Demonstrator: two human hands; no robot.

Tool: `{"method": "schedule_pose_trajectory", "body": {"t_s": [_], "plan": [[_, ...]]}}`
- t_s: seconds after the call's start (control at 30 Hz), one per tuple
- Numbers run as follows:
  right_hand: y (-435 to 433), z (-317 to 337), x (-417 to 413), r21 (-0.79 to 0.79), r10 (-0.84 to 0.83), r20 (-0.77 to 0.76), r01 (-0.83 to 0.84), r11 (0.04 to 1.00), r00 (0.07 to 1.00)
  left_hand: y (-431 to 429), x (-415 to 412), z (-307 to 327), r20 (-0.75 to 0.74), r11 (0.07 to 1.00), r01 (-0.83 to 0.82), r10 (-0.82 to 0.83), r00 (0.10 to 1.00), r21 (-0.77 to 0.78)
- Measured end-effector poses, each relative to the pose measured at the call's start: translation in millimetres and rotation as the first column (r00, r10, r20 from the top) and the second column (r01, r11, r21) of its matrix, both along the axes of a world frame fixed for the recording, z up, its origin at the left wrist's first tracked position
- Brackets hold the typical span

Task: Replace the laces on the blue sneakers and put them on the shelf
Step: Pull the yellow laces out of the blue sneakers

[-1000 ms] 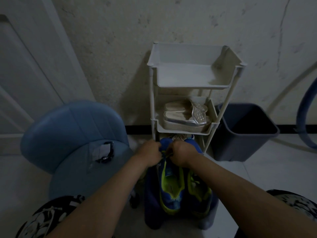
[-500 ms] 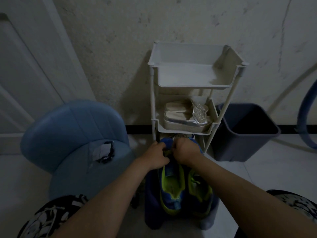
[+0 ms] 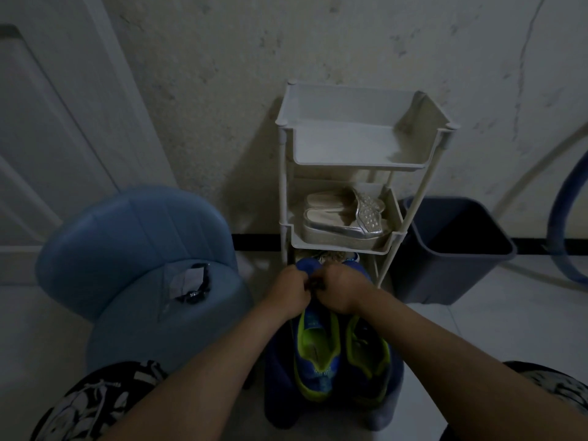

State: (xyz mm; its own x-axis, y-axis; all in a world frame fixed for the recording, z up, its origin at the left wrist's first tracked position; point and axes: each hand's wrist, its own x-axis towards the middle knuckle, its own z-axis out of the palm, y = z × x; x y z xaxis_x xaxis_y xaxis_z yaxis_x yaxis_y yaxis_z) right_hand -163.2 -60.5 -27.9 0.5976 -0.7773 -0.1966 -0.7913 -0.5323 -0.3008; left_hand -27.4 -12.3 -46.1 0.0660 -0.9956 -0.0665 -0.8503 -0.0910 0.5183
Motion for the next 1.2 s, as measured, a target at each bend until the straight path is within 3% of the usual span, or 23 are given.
{"method": "schedule_pose_trajectory", "body": {"t_s": [0.1, 0.23, 0.33, 0.4, 0.47, 0.57, 0.7, 0.77, 0.87, 0.97, 1.07, 1.2], "plan": [[-1.6, -4.5, 2.5, -0.040, 0.019, -0.086, -0.023, 0.999, 0.996, -1.4, 4.3, -0.1, -0.019, 1.000, -0.004, 0.004, 1.000, 0.028], [-3.7, -3.8, 3.0, -0.067, -0.018, -0.094, 0.012, 0.998, 0.995, -2.4, 9.0, -1.4, -0.028, 0.998, 0.021, -0.019, 0.999, 0.055], [-8.5, -0.2, -1.2, -0.095, -0.167, 0.063, 0.172, 0.980, 0.984, -3.3, 10.7, -7.6, -0.024, 0.999, 0.011, -0.010, 1.000, 0.048], [-17.9, 1.8, -9.1, -0.056, -0.353, 0.236, 0.375, 0.925, 0.906, -2.7, 10.0, -10.5, -0.034, 1.000, -0.004, 0.005, 0.999, 0.019], [-24.8, 3.3, -15.8, 0.019, -0.419, 0.269, 0.430, 0.903, 0.867, -1.9, 7.9, -11.3, -0.045, 1.000, -0.002, 0.002, 0.999, -0.006], [-23.0, 4.6, -17.8, 0.067, -0.350, 0.212, 0.344, 0.937, 0.913, -2.9, 6.0, -13.1, -0.048, 1.000, 0.003, -0.004, 0.999, -0.024], [-8.6, 7.2, -8.4, 0.033, -0.093, 0.241, 0.088, 0.996, 0.966, -5.2, 7.3, -15.2, -0.059, 0.999, 0.037, -0.037, 0.998, -0.005], [-3.1, 4.9, -3.4, 0.001, -0.013, 0.123, 0.013, 1.000, 0.992, -5.6, 8.9, -16.6, -0.076, 0.999, 0.050, -0.050, 0.996, 0.005], [-4.6, 1.8, -1.4, -0.070, -0.013, -0.051, 0.010, 0.997, 0.999, -4.4, 10.6, -15.0, -0.098, 0.999, 0.034, -0.030, 0.995, 0.034], [-10.2, 2.8, -5.1, 0.064, -0.107, 0.052, 0.104, 0.993, 0.993, -4.4, 11.8, -13.7, -0.152, 0.997, -0.003, 0.014, 0.988, 0.077], [-11.5, 6.1, -6.8, 0.138, -0.334, 0.250, 0.308, 0.941, 0.909, -5.6, 13.1, -14.8, -0.177, 0.995, -0.017, 0.034, 0.984, 0.099], [-18.4, 16.4, -12.9, 0.144, -0.563, 0.454, 0.566, 0.812, 0.691, -7.3, 13.1, -15.1, -0.183, 0.993, -0.017, 0.038, 0.982, 0.113]]}}
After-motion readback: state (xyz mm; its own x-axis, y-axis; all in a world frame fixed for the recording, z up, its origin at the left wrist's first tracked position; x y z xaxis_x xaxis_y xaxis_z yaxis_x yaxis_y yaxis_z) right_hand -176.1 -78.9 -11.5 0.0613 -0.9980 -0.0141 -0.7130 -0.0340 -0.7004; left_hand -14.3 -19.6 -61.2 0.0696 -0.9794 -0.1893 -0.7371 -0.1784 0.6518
